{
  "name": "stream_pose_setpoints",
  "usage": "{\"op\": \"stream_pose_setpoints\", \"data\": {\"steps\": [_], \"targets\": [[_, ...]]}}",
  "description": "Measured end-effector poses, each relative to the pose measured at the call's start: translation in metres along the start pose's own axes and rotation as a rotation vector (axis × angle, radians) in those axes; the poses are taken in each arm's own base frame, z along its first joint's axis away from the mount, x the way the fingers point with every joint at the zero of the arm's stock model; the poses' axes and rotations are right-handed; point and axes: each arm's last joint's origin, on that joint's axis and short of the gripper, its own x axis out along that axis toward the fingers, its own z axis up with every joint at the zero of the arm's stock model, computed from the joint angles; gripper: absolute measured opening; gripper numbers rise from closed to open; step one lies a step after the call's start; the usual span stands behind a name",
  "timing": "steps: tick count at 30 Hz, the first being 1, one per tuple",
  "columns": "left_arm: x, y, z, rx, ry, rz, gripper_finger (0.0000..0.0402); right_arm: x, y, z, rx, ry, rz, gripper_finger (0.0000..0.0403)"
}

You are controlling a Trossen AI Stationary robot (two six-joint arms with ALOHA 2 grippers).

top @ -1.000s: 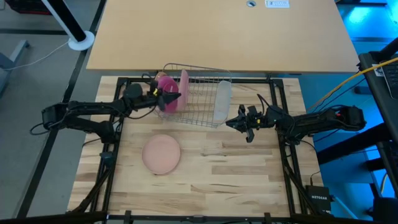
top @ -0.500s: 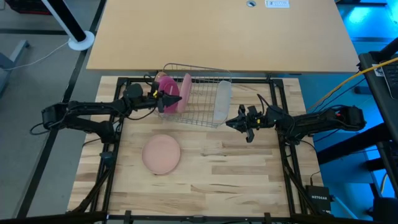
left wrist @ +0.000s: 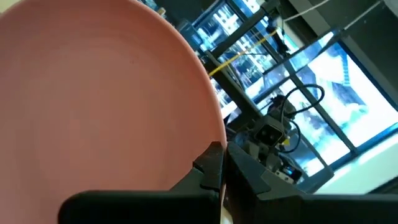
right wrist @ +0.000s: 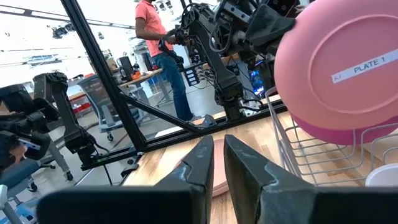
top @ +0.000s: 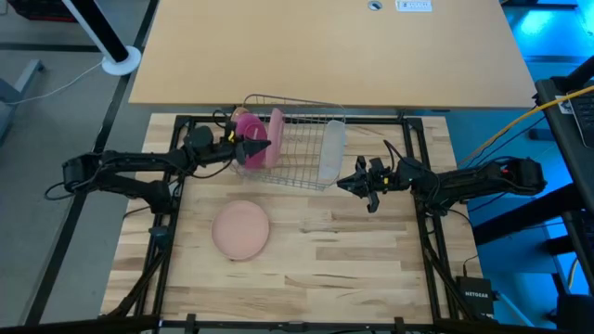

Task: Sort dishes
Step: Put the pink plate into the dish rack

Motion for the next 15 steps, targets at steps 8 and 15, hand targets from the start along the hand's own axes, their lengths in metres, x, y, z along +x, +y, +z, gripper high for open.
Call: {"op": "stream_pose_setpoints", "data": {"steps": [8,15], "targets": [[0.001,0.001,-0.002,-0.071,-0.008,0.014,0.0,0.0,0.0,0.0,0.0,0.0,-0.001,0.0044],[0.009,0.012,-0.006,-0.091,-0.009,0.058,0.0,0.0,0.0,0.0,0.0,-0.001,-0.002,0.0044]]}}
